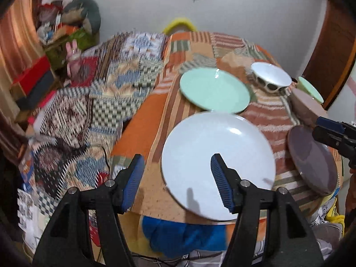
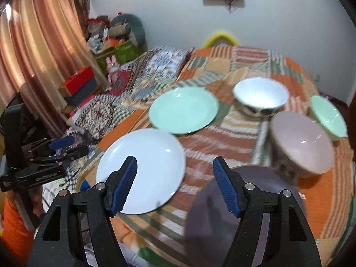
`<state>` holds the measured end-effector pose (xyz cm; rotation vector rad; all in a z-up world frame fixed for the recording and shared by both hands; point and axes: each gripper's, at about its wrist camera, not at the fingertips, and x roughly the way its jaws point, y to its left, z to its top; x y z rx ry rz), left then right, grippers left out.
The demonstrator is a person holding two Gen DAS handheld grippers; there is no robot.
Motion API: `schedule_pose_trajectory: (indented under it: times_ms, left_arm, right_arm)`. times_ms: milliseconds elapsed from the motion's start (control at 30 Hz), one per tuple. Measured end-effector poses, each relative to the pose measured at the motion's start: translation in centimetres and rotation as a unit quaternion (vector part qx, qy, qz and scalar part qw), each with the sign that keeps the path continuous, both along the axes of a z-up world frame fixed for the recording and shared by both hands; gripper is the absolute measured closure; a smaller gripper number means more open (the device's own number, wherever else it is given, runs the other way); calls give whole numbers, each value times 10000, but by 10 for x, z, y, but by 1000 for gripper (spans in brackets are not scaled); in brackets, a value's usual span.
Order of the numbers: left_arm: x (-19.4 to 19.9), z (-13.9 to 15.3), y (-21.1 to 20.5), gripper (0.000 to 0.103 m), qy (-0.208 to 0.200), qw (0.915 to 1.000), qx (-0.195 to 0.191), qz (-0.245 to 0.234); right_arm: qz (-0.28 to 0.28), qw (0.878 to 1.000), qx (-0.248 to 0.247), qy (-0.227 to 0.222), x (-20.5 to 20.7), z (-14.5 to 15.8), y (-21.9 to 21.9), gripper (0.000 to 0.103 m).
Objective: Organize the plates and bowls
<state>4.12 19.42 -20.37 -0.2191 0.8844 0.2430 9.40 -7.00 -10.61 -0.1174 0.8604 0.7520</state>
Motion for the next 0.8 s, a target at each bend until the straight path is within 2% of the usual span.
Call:
schedule_pose_trajectory:
  times_ms: [367,433,500,567,633,800]
  left_arm:
    - [17,-46,30,42,205,9982,-560,65]
    - [19,-51,32,51,226,9978,-623,37]
    - [21,-58,35,58,289,9971,-708,-6]
    - [24,-64,38,62,323,9961,-818,-1]
    - [25,-69,42,71,363,9950,-929,-13]
    - [26,-77,46,75,289,9933,-1121,-53]
  right_arm:
    - [-64,9965,-472,691,16,-50,31,36]
    - [-108,9951,-485,855,21,-56,32,36]
    - [-145,9941,-491,958,24,-61,35,41]
    - [-119,9929,-543,1054,26,-66,39,53]
    - [-97,9916,-614,1138,26,-70,43,59]
    - [-239,9893,-726,1240,27,-75,43,68]
